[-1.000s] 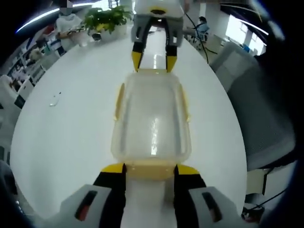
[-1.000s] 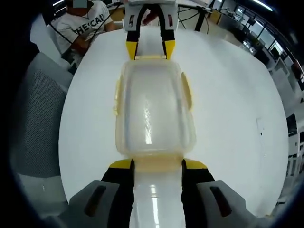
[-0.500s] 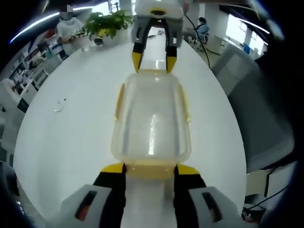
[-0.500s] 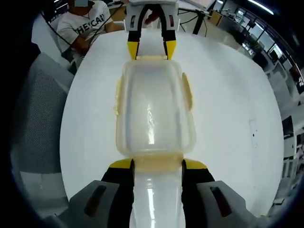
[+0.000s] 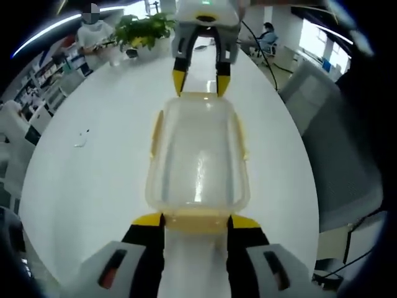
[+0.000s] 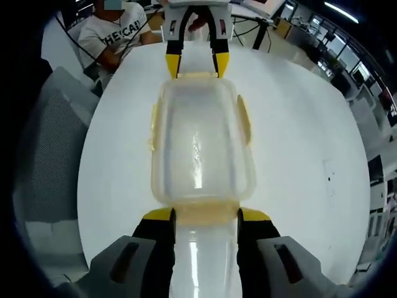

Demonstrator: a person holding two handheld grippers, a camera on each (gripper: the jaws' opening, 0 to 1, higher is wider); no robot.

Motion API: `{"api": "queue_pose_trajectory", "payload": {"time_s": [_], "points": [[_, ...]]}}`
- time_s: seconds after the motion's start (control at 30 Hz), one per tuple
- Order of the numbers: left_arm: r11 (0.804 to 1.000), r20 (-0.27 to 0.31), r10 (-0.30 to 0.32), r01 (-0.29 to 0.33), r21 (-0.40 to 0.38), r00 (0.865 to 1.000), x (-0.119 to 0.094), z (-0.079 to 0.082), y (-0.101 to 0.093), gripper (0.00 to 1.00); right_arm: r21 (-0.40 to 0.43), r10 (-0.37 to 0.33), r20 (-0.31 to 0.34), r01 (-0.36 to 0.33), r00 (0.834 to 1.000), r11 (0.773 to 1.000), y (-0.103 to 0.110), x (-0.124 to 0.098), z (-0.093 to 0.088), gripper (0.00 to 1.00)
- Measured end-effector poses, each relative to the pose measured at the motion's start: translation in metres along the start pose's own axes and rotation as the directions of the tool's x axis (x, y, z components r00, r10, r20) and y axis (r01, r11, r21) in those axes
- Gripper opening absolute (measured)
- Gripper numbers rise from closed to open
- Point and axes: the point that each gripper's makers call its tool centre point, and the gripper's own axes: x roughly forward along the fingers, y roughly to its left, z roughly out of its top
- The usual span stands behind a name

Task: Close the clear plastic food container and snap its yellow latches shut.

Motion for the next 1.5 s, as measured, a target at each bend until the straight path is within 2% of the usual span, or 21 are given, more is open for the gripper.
{"api": "queue_pose_trajectory", "payload": {"time_s": [0.77,1.5], "points": [[1.000,-0.019,0.000,0.000,0.012,1.000,0.025,0.061,-0.010,0.33,0.002,-0.018,0.012,0.018,1.000,1.000,0.005,-0.030,-0.056,0.35],[1.000,-0.024,0.005,-0.005,0.026,1.000,0.059,0.121,-0.015,0.33,0.028,-0.033,0.017,0.032,0.999,0.999,0.004,-0.057,-0.123,0.36]]}}
